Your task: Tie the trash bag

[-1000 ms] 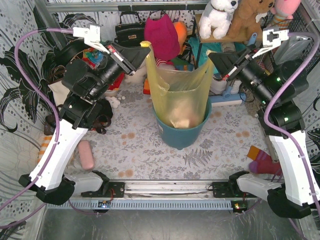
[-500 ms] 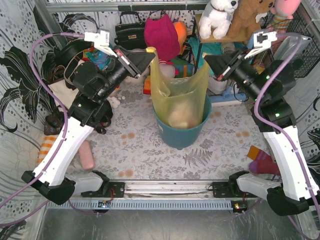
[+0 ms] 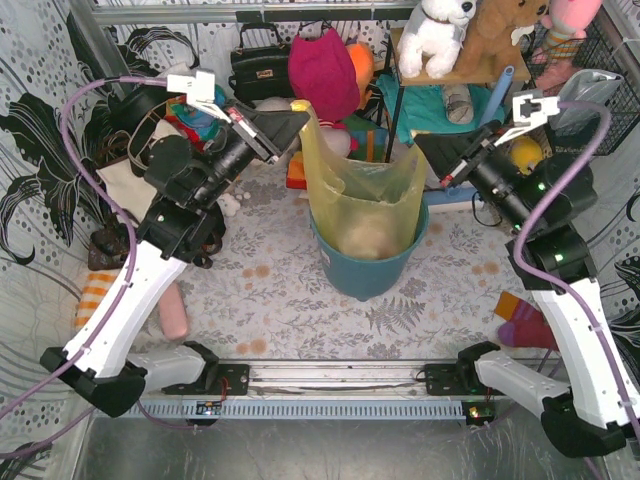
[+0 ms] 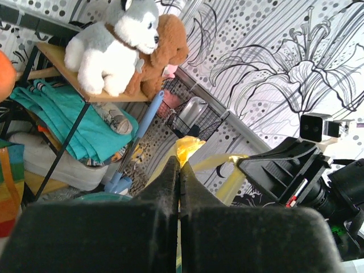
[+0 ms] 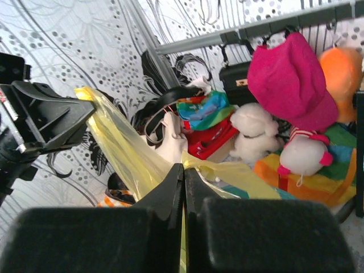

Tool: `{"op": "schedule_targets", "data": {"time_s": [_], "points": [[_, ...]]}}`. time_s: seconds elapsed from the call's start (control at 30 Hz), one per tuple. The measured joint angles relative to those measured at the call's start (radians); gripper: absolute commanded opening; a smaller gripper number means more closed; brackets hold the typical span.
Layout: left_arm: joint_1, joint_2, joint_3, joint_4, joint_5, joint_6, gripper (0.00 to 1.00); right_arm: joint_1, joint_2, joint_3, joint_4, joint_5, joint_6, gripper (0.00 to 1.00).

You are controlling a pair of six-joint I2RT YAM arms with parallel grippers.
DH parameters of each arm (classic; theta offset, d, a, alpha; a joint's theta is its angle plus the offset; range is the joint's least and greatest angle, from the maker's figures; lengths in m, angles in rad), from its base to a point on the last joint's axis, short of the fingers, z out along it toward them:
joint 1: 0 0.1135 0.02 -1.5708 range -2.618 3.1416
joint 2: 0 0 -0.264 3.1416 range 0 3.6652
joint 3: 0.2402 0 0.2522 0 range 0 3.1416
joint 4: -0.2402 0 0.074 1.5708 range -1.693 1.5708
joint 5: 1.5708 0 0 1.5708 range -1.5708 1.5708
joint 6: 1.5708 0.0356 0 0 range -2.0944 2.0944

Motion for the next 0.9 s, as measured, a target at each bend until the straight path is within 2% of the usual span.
{"op": "schedule_targets", "data": {"time_s": [0.13,0.33,0.43,0.57,0.77,0.9], "points": [[0.0,0.039,0.006,-0.005,0.01,-0.008,0.0,0.0,0.048,0.003,-0.011,0.011,0.0,0.0],[0.0,0.107,0.188,-0.09,0.017,0.034,0.0,0.0,0.168,0.217,-0.047,-0.008,-0.008,0.0],[0.0,0.086,0.215,-0.106,0.013,0.059,0.0,0.0,0.16,0.245,-0.035,-0.028,-0.005,0.0],[0.0,0.042,0.201,-0.124,-0.006,0.079,0.0,0.0,0.117,0.158,0.016,-0.037,0.019,0.0],[0.0,-0.015,0.089,-0.136,-0.045,0.091,0.0,0.0,0.086,-0.055,0.062,-0.036,0.071,0.0],[0.0,0.0,0.07,-0.169,-0.059,0.095,0.0,0.0,0.122,-0.052,0.05,-0.037,0.08,0.0]]}}
